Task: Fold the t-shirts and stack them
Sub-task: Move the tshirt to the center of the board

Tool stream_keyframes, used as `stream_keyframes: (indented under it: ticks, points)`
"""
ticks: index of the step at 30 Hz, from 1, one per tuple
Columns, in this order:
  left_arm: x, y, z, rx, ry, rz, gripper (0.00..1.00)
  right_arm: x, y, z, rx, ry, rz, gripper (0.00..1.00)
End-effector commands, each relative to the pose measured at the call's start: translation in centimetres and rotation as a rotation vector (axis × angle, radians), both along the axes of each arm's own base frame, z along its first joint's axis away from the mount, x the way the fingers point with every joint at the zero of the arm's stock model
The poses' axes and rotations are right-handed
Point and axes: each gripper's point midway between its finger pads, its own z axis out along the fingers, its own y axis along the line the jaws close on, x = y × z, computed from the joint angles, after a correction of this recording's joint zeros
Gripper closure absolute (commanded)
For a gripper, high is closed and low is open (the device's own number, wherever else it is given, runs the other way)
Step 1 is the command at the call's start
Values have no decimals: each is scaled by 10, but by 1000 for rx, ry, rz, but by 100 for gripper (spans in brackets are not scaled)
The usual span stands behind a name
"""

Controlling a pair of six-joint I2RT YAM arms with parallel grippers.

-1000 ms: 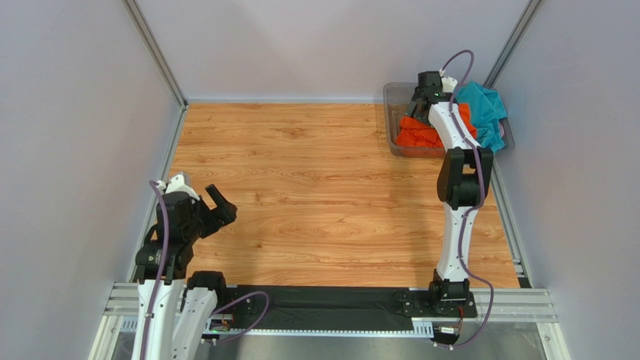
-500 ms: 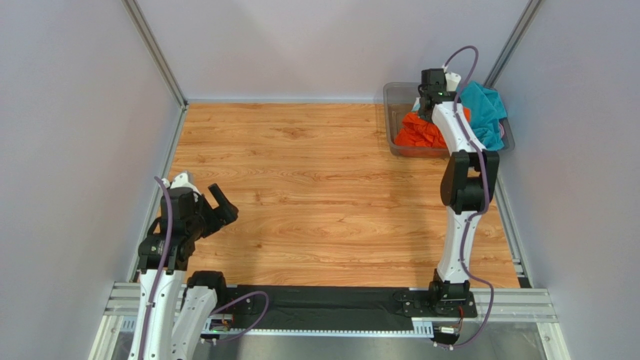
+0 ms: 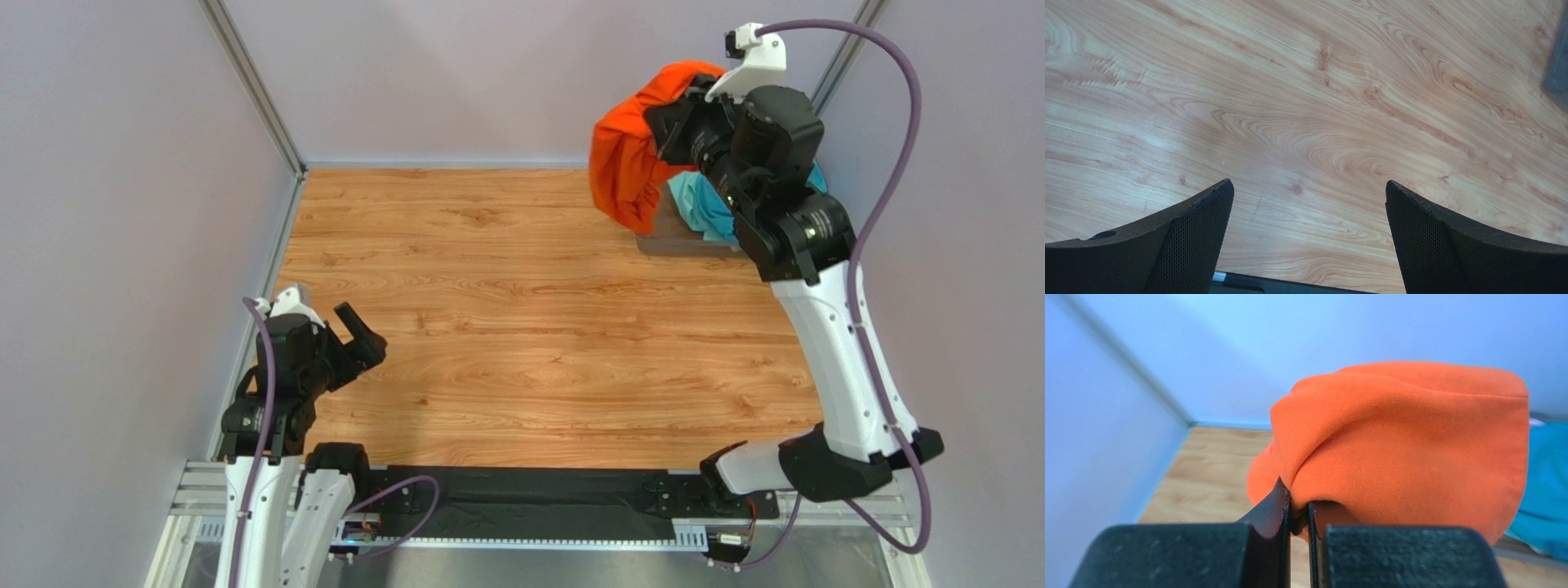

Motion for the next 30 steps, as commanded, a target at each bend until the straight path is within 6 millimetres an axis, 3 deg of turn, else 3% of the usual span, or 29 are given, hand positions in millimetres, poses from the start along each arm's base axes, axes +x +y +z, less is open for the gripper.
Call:
stream_keyframes:
  ticks: [1,4,6,9,10,13,14,16,17,18,20,22,24,30]
  points:
    - [-1,3,0,-6,-6,25,0,-53,61,38,9,-109,331,100]
    - [-1,3,2,-4,-9,23,0,-102,96,53,76,-148,565,100]
    - [-2,3,2,-4,-11,23,0,-118,106,57,86,-170,630,100]
    - [-1,3,3,-6,-18,25,0,-129,109,37,124,-117,655,97]
    - [-1,3,3,-5,-21,24,0,-129,108,9,127,-53,639,97]
    - [0,3,2,-5,-17,24,0,-110,90,-50,119,55,474,91]
    - [0,3,2,-5,-15,24,0,-95,69,-96,95,134,314,89]
    - [1,1,-1,-15,-1,19,0,-85,41,-155,48,243,137,82]
    - [1,-1,-4,-28,8,20,0,-83,16,-207,5,346,-7,80]
    - [0,-4,-7,-39,20,12,0,-83,3,-230,-1,402,-78,77]
    - [2,-9,-17,-65,59,-3,0,-85,-29,-279,14,525,-234,49]
    - [4,-15,-27,-97,118,-12,0,-93,-48,-307,-2,613,-314,14]
    - [7,-24,-38,-130,170,-53,0,-103,-55,-320,-30,653,-337,0]
    - [3,-58,-62,-193,213,-169,0,-122,-62,-332,-59,665,-305,0]
